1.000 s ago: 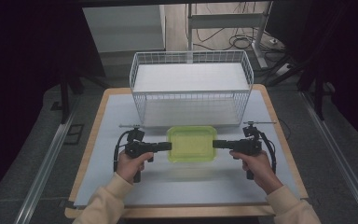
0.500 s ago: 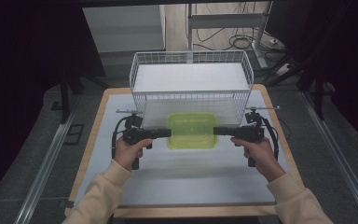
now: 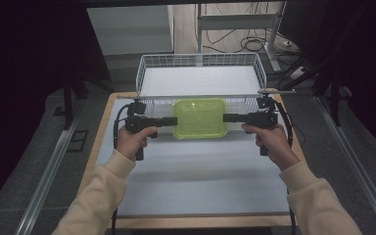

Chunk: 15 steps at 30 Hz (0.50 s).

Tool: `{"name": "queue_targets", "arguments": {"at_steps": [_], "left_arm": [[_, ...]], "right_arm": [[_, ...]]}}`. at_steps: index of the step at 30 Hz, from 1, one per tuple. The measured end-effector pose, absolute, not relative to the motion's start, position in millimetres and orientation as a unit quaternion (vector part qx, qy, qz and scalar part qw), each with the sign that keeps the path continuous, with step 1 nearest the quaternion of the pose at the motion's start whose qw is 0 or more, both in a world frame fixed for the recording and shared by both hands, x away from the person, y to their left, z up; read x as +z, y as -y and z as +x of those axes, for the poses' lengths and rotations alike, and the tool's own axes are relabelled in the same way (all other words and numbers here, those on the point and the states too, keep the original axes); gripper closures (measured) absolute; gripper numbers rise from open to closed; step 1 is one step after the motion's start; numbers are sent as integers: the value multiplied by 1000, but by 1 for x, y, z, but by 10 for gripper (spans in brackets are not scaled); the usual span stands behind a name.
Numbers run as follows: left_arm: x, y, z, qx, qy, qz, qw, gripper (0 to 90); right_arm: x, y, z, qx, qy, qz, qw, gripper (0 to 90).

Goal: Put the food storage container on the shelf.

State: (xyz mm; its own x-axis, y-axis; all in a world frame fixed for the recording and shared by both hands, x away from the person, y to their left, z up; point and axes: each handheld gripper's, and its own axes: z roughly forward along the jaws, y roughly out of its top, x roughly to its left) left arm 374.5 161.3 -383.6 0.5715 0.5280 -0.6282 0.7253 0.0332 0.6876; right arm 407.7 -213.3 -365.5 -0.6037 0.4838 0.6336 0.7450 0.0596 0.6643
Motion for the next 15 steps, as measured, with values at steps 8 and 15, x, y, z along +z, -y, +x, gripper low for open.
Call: {"name": "queue_targets", "arguments": {"at_steps": [8,15], "left_arm": [[-368,-164,397,-92,-458,685,559,816],[-358,-165,416,-92,-463,682,559,816]], "right_arm": [[-347,211,429,-537,717,-429,120,827],[-336,208,448,-535,718,-430,116,826]]}}
